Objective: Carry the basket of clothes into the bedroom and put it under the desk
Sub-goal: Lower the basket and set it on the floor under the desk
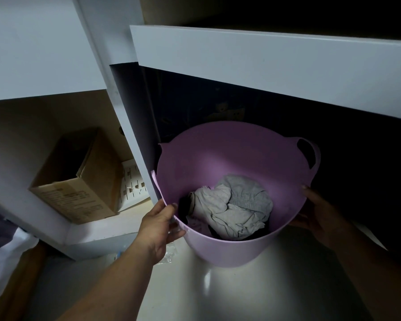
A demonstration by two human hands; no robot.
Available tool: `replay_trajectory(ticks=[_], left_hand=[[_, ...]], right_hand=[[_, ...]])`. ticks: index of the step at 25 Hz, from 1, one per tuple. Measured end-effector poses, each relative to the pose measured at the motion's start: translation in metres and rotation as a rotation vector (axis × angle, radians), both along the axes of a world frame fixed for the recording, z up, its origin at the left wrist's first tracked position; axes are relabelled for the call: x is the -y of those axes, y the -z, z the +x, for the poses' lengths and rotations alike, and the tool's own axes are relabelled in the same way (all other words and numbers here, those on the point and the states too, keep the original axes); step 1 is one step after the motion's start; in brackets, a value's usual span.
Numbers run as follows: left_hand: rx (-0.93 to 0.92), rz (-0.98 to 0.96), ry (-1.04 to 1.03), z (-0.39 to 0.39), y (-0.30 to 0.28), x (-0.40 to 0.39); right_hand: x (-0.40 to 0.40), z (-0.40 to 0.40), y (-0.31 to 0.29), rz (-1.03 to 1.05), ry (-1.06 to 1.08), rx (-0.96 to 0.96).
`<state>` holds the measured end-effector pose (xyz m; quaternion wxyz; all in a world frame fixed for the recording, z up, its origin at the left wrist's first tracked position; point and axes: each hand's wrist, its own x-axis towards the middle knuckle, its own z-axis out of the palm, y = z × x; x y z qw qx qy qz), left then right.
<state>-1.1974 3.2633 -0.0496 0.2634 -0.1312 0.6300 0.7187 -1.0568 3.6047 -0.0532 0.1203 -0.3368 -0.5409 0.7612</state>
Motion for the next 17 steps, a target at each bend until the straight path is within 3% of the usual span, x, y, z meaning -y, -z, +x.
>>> replay_trajectory(ticks=[17], left_hand=[[-0.012, -0.04, -0.066, -0.013, -0.007, -0.009]], right_hand=[[0.004, 0.0, 0.012, -0.045, 0.014, -0.06]])
